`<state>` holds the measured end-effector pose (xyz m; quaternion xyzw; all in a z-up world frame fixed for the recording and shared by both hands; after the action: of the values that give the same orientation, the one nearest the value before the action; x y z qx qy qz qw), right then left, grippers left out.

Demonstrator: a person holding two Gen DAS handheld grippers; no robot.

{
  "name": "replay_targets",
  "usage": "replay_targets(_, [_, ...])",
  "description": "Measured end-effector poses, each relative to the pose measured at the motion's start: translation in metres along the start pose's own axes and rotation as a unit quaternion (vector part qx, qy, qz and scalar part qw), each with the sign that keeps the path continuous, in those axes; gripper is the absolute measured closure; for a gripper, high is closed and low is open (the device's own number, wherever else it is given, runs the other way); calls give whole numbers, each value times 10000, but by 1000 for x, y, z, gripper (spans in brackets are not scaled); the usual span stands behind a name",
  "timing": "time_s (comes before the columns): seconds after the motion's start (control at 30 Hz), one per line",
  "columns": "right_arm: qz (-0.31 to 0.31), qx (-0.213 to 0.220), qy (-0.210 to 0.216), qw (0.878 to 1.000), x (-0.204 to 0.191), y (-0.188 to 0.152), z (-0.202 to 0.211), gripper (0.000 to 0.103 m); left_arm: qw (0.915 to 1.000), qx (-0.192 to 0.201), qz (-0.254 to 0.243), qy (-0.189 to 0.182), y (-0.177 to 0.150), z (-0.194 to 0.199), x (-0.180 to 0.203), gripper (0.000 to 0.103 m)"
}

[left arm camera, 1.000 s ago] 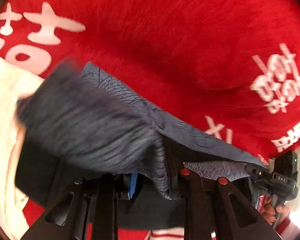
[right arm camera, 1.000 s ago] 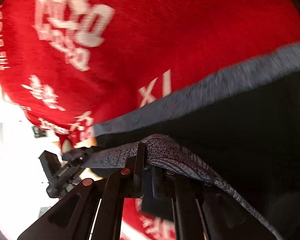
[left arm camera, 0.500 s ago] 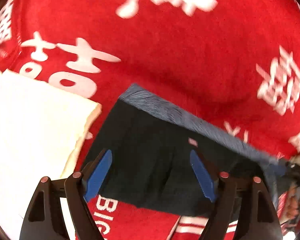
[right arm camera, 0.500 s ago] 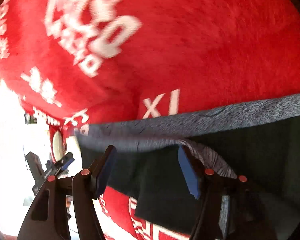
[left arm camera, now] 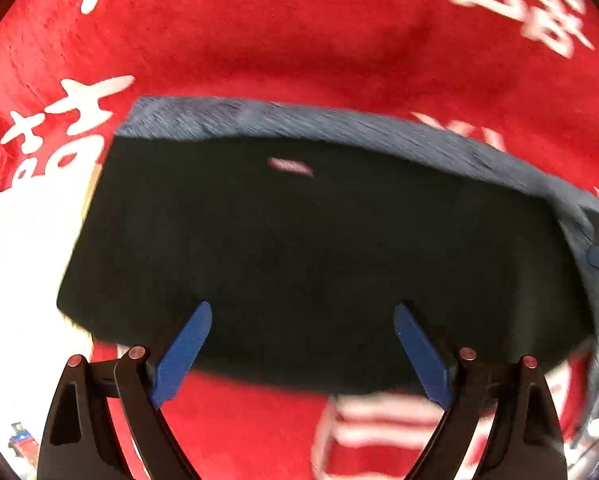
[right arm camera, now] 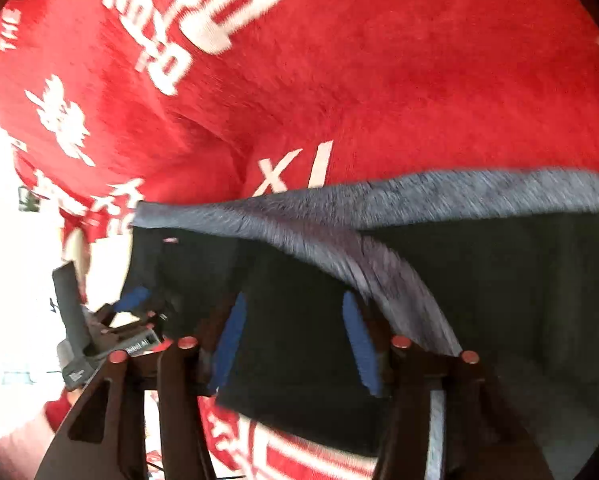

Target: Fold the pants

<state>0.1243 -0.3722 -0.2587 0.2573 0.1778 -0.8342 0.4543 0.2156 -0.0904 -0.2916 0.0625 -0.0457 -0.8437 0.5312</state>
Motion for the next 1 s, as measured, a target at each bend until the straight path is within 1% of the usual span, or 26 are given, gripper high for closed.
replay_targets(0.07, [-152,32,118,9998,17,-16,19,44,9999,26,-100,-135,-10,15,24,9])
replay_targets(0.2, [-447,270,-13,9986,59,-56,60,44,9970,43,-332,-698,-23,33,89,9])
replay_targets(0.23, [-532,344,-96,9979,70,-66,68,44,9948,11,-456,-908,-27,35,113,9])
replay_targets(0.3, [-828,494,-270,9950,99,-92,88,44,9911,-4,-628,-1176,-29,37,144,9])
replay_targets(0.33, [-986,546,-334,9931,112,-103,92,44,9877,27,-763,-1365,-29,39,168,9])
replay_targets(0.37, [-1174,615,-408,9903,125,-117,100,44,9849,68,-863,-1498,-33,39,185,9])
replay_targets(0.4, [-1363,696,-494,9870,137,-132,109,44,9829,98,-927,-1588,-30,42,203,9])
replay_targets(0.47, [-1667,889,-614,9801,162,-157,126,44,9759,166,-1093,-1884,-26,43,235,9])
replay_targets(0.53, [-1933,1096,-752,9721,186,-181,140,44,9704,200,-1229,-2068,-24,46,263,9])
replay_targets(0.63, [-2242,1276,-1139,9594,228,-209,154,43,9633,212,-1431,-2263,-22,45,293,9])
replay_targets(0.67, [-2326,1324,-1191,9561,237,-215,156,43,9630,200,-1493,-2236,-19,44,301,9])
replay_targets(0.77, [-2510,1456,-1222,9491,260,-221,160,43,9610,180,-1532,-2295,-12,37,301,9])
replay_targets(0.83, [-2545,1463,-1278,9474,273,-222,160,44,9595,156,-1495,-2381,-12,37,306,9])
replay_targets(0.93, [-2625,1317,-1173,9487,289,-229,158,44,9617,-4,-1441,-2333,-11,25,316,9])
replay_targets(1.0, [-2662,1177,-877,9527,295,-236,155,44,9635,-51,-1401,-2282,-13,21,319,9])
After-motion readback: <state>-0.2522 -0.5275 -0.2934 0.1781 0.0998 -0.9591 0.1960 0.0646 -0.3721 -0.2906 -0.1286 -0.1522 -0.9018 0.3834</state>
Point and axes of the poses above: each gripper's, at about its wrist camera, not at the fingertips, and z roughly against the way its jaws point, x to its right, y to its top, the point moved 8 cm from there along -z, roughly the way its jaws point, and after that the axes turned 14 degrees about -z, right-handed, at the moved point
